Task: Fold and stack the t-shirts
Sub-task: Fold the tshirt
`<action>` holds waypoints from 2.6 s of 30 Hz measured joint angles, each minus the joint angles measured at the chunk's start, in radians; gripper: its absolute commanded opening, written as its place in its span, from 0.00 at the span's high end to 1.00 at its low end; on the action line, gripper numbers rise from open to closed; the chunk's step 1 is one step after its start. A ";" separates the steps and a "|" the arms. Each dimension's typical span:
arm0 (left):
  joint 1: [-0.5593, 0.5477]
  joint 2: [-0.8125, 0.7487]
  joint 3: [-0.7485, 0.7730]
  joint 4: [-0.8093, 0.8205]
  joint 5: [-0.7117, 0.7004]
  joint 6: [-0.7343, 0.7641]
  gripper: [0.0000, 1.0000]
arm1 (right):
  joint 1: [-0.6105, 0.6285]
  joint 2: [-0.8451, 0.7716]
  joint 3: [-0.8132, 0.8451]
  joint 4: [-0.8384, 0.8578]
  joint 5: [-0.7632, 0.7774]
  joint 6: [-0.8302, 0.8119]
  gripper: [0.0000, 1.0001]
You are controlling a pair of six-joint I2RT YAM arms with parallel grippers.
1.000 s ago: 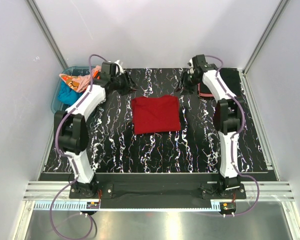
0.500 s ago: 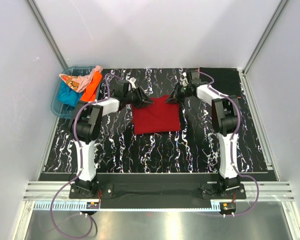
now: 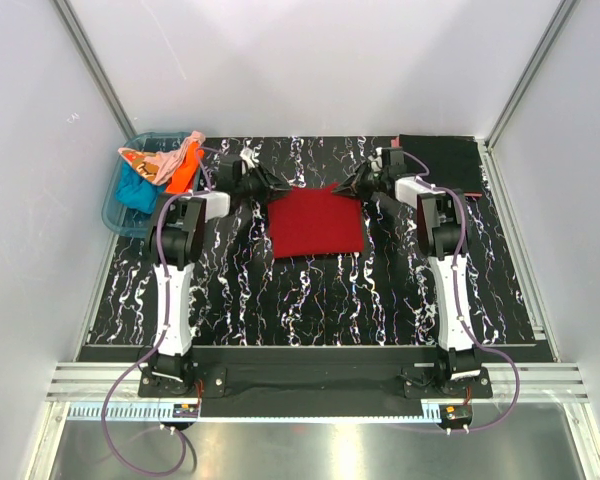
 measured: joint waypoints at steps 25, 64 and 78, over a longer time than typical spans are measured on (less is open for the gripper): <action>-0.038 -0.198 -0.030 -0.158 0.030 0.024 0.63 | -0.031 -0.103 0.060 -0.233 -0.015 -0.102 0.72; -0.135 -0.630 -0.240 -0.700 -0.151 0.381 0.47 | -0.058 -0.332 0.079 -0.819 0.296 -0.691 0.00; -0.597 -0.561 -0.071 -0.792 -0.655 0.586 0.29 | -0.096 -0.680 -0.474 -0.792 0.342 -0.500 0.00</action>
